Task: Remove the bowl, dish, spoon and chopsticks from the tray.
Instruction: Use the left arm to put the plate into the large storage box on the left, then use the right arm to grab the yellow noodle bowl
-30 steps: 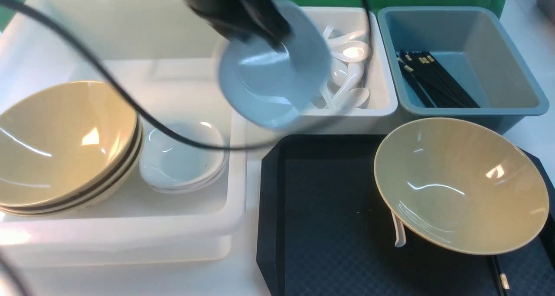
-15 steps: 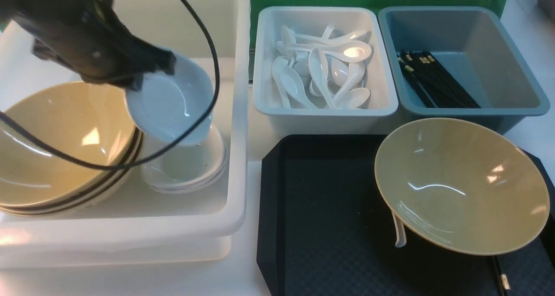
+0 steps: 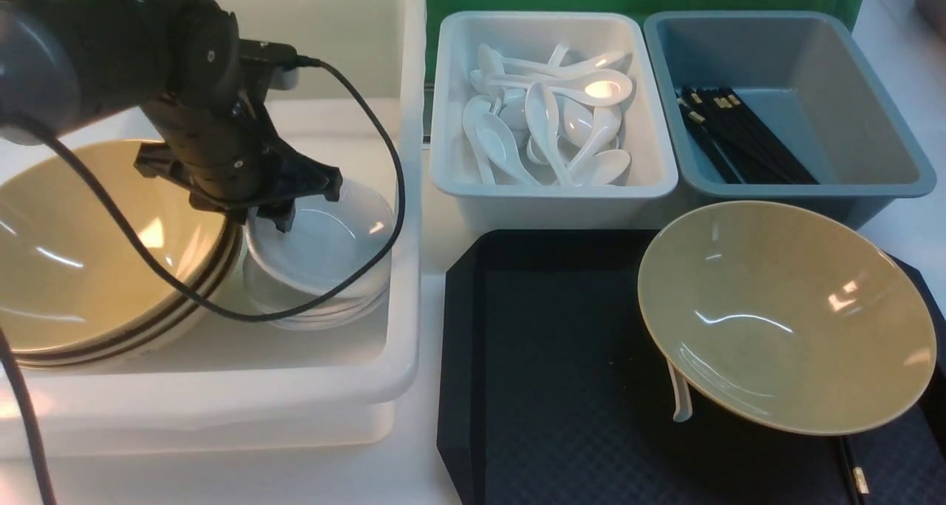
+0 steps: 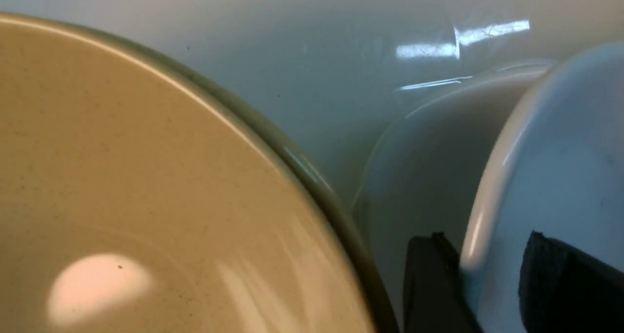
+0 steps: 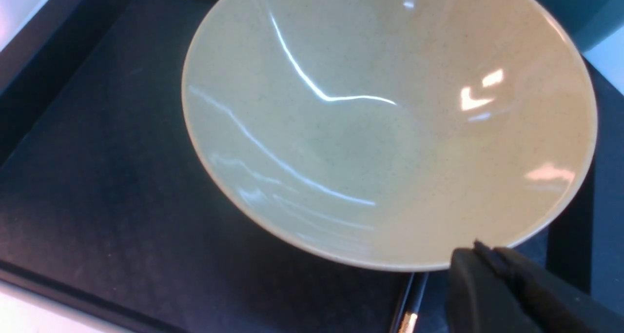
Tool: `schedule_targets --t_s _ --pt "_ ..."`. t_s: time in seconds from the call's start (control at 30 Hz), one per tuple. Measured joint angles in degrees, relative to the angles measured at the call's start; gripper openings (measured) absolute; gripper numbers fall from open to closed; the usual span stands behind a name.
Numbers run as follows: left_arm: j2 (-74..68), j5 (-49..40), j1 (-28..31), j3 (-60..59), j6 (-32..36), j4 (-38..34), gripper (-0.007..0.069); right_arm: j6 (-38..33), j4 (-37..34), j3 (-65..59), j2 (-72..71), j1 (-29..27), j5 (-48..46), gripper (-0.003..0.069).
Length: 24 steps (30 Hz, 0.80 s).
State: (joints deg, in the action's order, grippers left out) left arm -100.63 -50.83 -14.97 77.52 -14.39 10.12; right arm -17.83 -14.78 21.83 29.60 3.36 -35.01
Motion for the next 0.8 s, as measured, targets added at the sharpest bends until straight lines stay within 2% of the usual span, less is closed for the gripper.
schedule_targets --t_s 0.13,0.2,0.33,0.5,0.67,0.73,0.8 --pt "1.2 -1.3 -0.1 0.0 0.0 0.2 0.0381 0.4 0.0 0.0 0.0 0.0 0.0 0.0045" --pt "2.9 -2.0 -0.1 0.0 0.3 0.4 0.0416 0.6 0.0 0.0 0.0 0.0 0.0 0.0045" --pt "8.2 -3.0 0.0 0.0 0.4 2.2 0.0435 1.4 0.0 0.0 0.0 0.0 0.1 0.0045" --pt "15.1 -3.0 0.1 0.0 2.0 2.5 0.0418 2.2 0.0 0.0 0.1 0.0 0.5 0.0046" --pt "27.2 -1.1 0.1 -0.4 7.0 -1.1 0.0305 7.9 0.0 1.6 5.0 0.0 -2.7 0.0094" --pt "31.6 1.0 0.1 -1.9 8.7 -2.9 0.0242 9.1 0.0 4.0 9.3 0.0 -6.0 0.0143" --pt "39.6 4.9 0.1 -6.2 11.3 -6.1 0.0132 9.9 0.6 10.6 17.2 0.0 -9.6 0.0256"
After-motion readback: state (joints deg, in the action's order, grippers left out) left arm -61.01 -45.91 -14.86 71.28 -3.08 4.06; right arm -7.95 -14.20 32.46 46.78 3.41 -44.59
